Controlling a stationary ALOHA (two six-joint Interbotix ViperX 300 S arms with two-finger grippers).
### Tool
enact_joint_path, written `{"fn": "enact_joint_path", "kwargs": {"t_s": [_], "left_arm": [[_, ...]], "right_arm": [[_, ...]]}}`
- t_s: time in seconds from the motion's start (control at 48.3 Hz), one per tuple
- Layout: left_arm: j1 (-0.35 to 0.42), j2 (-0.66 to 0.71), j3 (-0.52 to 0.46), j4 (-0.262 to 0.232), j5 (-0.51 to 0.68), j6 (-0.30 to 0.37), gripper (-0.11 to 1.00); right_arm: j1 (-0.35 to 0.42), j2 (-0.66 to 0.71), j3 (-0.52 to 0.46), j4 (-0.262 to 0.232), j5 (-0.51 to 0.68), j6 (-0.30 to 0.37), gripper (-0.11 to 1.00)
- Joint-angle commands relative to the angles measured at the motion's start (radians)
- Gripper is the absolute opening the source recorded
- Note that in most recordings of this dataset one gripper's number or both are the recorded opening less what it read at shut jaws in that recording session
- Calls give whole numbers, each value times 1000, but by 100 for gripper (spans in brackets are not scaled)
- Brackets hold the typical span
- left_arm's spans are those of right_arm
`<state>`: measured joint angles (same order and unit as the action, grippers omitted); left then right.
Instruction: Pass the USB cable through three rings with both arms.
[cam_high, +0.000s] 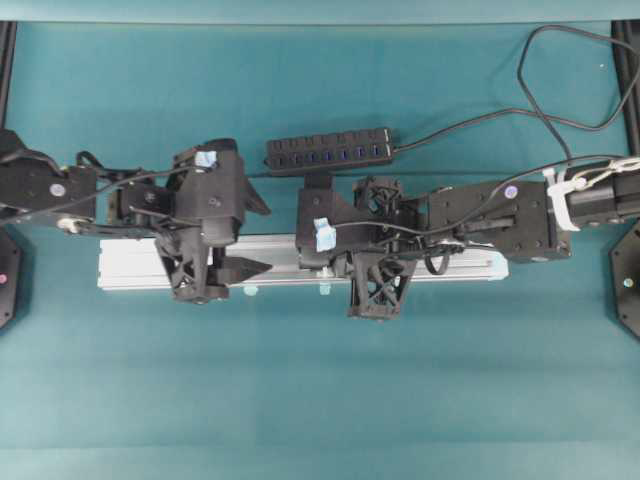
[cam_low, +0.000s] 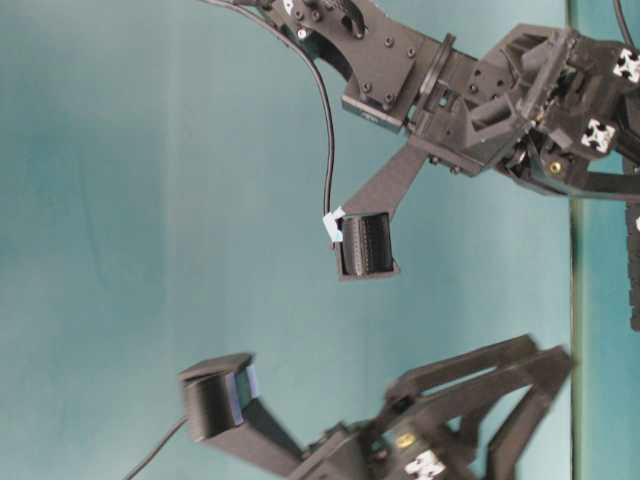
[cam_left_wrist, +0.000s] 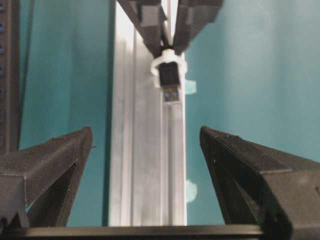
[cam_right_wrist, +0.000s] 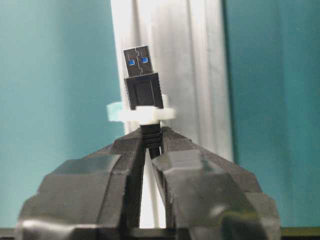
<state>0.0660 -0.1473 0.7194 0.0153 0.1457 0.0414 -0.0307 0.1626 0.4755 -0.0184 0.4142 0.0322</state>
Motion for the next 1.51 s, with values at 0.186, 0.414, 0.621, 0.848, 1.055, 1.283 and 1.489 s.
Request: {"fn": "enact_joint_path", "kwargs": {"t_s": [0.186, 0.414, 0.621, 0.848, 1.055, 1.283, 1.489], "left_arm": [[-17, 94, -20, 2, -91, -8, 95], [-15, 155, -20, 3, -173, -9, 95], [-15, 181, -21, 2, -195, -11, 95], [-14, 218, -54, 2, -224, -71, 89], [-17, 267, -60, 3, -238, -109, 82], [-14, 273, -69, 2, -241, -110, 77], [-18, 284, -97, 3, -241, -92, 40]], "right_arm": [[11, -9, -14, 5, -12, 11, -7], [2, -15, 0, 5, -80, 78, -7], [0, -21, 14, 5, -110, 107, -7], [0, -23, 17, 3, -114, 112, -7], [0, -23, 17, 5, -112, 110, -7], [0, -23, 15, 5, -114, 109, -7], [2, -23, 17, 3, -112, 107, -7]]}}
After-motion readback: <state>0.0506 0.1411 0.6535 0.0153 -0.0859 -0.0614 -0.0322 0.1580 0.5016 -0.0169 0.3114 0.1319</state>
